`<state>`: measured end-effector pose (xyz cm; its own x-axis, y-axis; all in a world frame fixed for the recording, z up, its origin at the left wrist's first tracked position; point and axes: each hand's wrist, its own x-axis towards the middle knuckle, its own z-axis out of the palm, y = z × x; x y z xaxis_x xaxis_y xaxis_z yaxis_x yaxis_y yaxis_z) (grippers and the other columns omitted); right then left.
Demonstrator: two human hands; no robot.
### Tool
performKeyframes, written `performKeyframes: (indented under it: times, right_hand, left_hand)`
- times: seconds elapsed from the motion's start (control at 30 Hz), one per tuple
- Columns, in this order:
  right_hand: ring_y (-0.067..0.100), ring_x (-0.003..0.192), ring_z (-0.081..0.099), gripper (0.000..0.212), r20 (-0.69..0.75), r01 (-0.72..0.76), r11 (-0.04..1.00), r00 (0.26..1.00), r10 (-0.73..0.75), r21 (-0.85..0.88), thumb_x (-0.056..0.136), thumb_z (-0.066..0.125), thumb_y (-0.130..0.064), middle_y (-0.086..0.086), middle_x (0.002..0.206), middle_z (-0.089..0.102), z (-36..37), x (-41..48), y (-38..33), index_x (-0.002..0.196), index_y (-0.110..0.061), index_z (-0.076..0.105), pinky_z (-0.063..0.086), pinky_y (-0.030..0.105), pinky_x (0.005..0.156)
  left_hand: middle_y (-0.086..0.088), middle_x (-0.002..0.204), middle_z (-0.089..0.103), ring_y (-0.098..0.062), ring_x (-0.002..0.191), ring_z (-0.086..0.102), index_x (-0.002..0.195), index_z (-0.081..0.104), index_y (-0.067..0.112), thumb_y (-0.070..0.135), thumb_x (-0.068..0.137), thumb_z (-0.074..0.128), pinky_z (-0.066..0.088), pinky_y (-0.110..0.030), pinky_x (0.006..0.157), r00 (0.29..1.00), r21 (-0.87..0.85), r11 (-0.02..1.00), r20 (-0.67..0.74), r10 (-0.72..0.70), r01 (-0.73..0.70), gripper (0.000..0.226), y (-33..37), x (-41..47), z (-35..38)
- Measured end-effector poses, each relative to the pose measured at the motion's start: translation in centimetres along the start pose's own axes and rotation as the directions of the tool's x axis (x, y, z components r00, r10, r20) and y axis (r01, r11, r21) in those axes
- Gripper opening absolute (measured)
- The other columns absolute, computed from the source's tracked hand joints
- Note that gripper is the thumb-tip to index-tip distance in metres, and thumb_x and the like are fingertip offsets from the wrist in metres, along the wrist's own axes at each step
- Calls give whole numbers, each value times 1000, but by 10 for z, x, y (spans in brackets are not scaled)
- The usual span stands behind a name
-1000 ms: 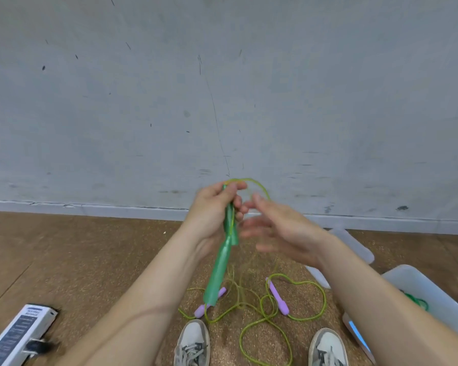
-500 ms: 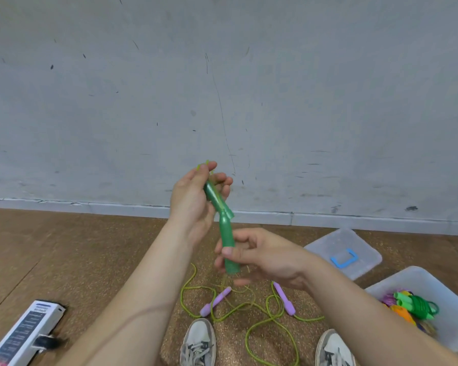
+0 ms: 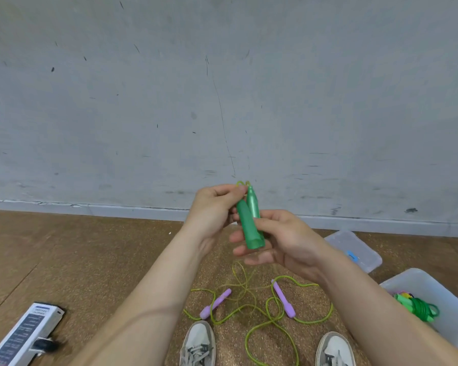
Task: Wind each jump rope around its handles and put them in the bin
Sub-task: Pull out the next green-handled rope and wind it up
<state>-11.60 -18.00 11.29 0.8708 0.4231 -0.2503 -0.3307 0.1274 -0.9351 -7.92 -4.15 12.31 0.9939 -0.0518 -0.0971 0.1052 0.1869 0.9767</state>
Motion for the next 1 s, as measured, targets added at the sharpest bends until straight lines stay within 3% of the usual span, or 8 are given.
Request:
performKeyframes:
  times: [0.1, 0.27, 0.5, 0.67, 0.8, 1.0]
  right_hand:
    - [25, 66, 69, 28, -19, 2, 1000, 1000, -3, -29, 101, 40, -16, 18, 84, 72, -5, -6, -6, 114, -3, 62, 56, 28, 50]
    - [27, 65, 69, 27, -25, -36, 998, 999, 34, -60, 100, 38, -15, 20, 82, 71, -8, -10, -9, 111, 1, 57, 52, 25, 44]
    - [22, 58, 64, 26, -45, -62, 992, 997, 57, -112, 99, 42, -16, 15, 72, 68, -12, -9, -9, 110, 1, 57, 51, 25, 43]
    - [26, 66, 69, 24, -46, -61, 998, 997, 60, -25, 100, 44, -19, 14, 75, 65, -9, -9, -7, 112, -2, 57, 52, 26, 42]
    - [25, 66, 67, 28, 4, -47, 999, 999, 47, 3, 100, 42, -17, 17, 89, 69, -7, -7, -5, 119, -2, 56, 51, 25, 44]
    - [16, 63, 55, 18, 139, -100, 991, 986, 87, 89, 96, 54, -14, 9, 75, 58, -9, -7, -1, 113, -11, 56, 50, 24, 54]
  left_hand:
    - [-5, 63, 58, -9, 48, 45, 84, 70, 0, 14, 88, 66, 45, -18, 46, 997, 72, 996, -41, 63, -60, 15, -1, 4, -6]
    - [-4, 62, 60, -7, 46, 48, 90, 70, 2, 13, 83, 71, 47, -18, 46, 990, 106, 987, -66, 126, -119, 13, 1, 3, -9]
    - [-9, 69, 61, -9, 42, 48, 85, 68, 8, 4, 83, 69, 44, -19, 41, 994, 94, 990, 9, 106, -107, 4, 3, -1, -6]
    - [-4, 69, 68, -9, 43, 50, 88, 69, 9, 5, 81, 71, 45, -18, 42, 993, 113, 987, 44, 110, -115, 8, 3, -3, -7]
    - [-1, 68, 69, -9, 41, 50, 88, 68, 10, 5, 81, 73, 45, -19, 41, 990, 146, 979, 55, 133, -140, 10, 4, -4, -6]
    - [-4, 69, 65, -10, 40, 46, 87, 67, 10, 3, 79, 73, 44, -22, 42, 988, 91, 984, 39, 151, -154, 12, 4, -7, -3]
